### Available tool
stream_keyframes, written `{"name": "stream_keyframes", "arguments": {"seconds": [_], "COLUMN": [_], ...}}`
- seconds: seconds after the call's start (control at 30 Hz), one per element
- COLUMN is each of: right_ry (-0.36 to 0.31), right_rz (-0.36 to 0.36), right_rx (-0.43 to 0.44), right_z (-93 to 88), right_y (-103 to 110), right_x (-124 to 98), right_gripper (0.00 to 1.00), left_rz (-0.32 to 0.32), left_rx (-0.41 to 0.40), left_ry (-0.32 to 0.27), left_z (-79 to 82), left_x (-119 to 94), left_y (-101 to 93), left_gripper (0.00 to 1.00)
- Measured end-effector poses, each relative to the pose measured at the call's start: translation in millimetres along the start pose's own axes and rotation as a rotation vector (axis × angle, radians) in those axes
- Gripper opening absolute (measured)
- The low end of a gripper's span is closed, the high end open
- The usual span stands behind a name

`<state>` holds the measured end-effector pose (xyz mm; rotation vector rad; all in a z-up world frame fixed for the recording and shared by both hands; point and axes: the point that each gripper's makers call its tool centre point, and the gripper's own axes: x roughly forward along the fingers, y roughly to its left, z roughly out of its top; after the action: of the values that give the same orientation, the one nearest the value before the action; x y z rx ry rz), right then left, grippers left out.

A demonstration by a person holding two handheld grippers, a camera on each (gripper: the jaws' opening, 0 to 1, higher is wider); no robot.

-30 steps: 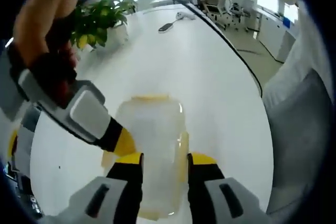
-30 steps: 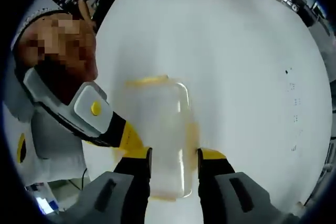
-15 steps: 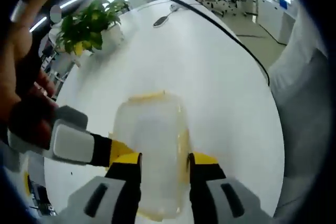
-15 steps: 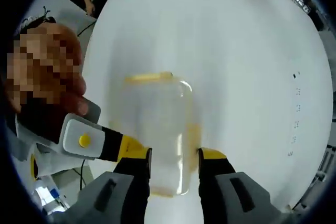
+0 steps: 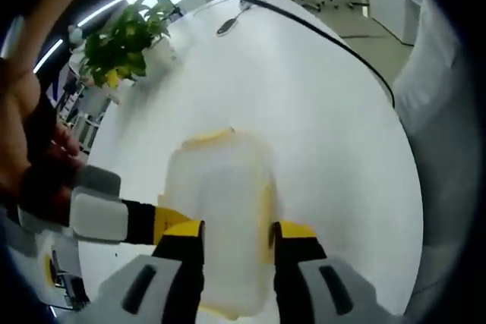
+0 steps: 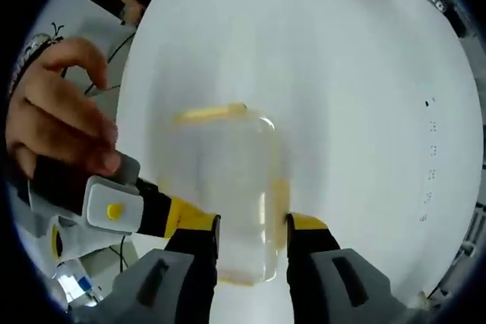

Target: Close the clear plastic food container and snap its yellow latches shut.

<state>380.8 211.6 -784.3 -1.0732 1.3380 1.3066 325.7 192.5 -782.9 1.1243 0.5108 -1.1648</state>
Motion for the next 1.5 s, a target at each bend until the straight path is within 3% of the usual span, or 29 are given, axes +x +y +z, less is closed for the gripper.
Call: {"name": "stream_keyframes", "arguments": {"seconds": [0.3, 0.47, 0.83, 0.87, 0.9, 1.13, 1.33, 1.5], "right_ry": [-0.013, -0.013, -0.008, -0.008, -0.007, -0.024, -0.079, -0.04], "right_rz": [0.017, 0.021, 0.018, 0.014, 0.015, 0.034, 0.133, 0.158], "right_rx": [0.004, 0.008, 0.01, 0.009, 0.01, 0.017, 0.067, 0.071], "right_z": [0.8, 1.1, 1.0, 0.9, 1.1, 0.9, 0.3, 2.6], "right_y": [-1, -1, -1, -2, -2, -3, -6, -7], "right_x": [-1, -1, 0, 0, 0, 0, 3, 4], "right_gripper": [0.32, 0.32, 0.31, 0.31, 0.31, 0.31, 0.3, 0.29], "left_rz": [0.016, 0.03, 0.056, 0.156, 0.073, 0.072, 0.08, 0.097], "left_rx": [0.014, 0.048, 0.052, 0.096, 0.065, 0.058, 0.053, 0.069], "left_ry": [-0.043, -0.008, 0.009, 0.032, 0.008, 0.007, 0.022, 0.03], "left_z": [-0.1, 2.1, 2.2, 1.2, 5.8, 1.9, 1.1, 1.4], "left_x": [-1, 0, 0, -3, 3, 0, 0, 2], "left_y": [-1.3, -2.8, -3.7, 13.0, -4.6, -1.6, -2.2, -3.1], "left_gripper": [0.28, 0.26, 0.23, 0.21, 0.21, 0.22, 0.22, 0.22]}}
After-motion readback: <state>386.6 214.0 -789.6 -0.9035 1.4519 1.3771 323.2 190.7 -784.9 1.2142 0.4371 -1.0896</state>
